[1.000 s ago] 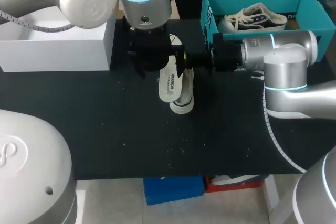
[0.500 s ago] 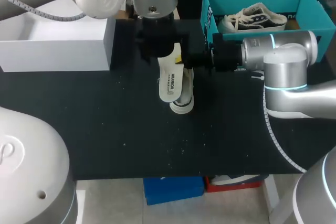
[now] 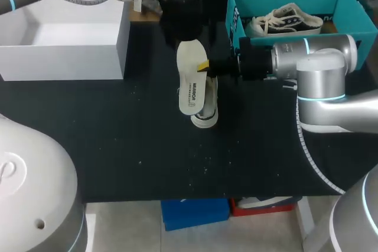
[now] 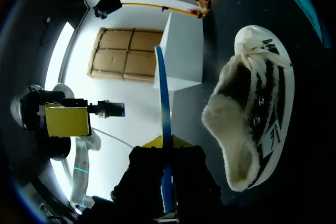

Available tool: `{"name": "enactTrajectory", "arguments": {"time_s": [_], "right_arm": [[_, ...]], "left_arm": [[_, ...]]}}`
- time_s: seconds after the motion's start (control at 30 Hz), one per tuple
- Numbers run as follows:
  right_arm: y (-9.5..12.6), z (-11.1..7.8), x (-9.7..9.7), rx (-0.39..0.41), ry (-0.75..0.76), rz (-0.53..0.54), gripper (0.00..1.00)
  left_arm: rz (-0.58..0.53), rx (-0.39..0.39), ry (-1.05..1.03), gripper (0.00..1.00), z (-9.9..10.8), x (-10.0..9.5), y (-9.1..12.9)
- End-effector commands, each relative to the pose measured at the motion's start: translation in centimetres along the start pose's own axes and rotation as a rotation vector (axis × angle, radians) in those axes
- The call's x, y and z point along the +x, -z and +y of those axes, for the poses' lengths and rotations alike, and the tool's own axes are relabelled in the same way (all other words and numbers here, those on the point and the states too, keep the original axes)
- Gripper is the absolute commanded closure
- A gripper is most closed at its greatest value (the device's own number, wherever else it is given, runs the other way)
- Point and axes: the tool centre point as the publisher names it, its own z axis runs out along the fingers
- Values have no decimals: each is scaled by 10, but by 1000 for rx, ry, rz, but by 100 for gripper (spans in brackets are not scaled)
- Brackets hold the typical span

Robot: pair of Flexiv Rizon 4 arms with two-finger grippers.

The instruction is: Take the shoe out of the shoebox, open the shoe tongue, remove and reinsert the insole, then place the shoe into the shoebox

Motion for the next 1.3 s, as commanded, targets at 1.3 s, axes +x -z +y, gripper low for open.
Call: {"name": "enactTrajectory", "arguments": {"time_s": [1.3], "right_arm": [[-1, -1, 0, -4, 0, -2, 100]], "left_arm": [[-17, 46, 17, 0, -35, 32, 1]]}}
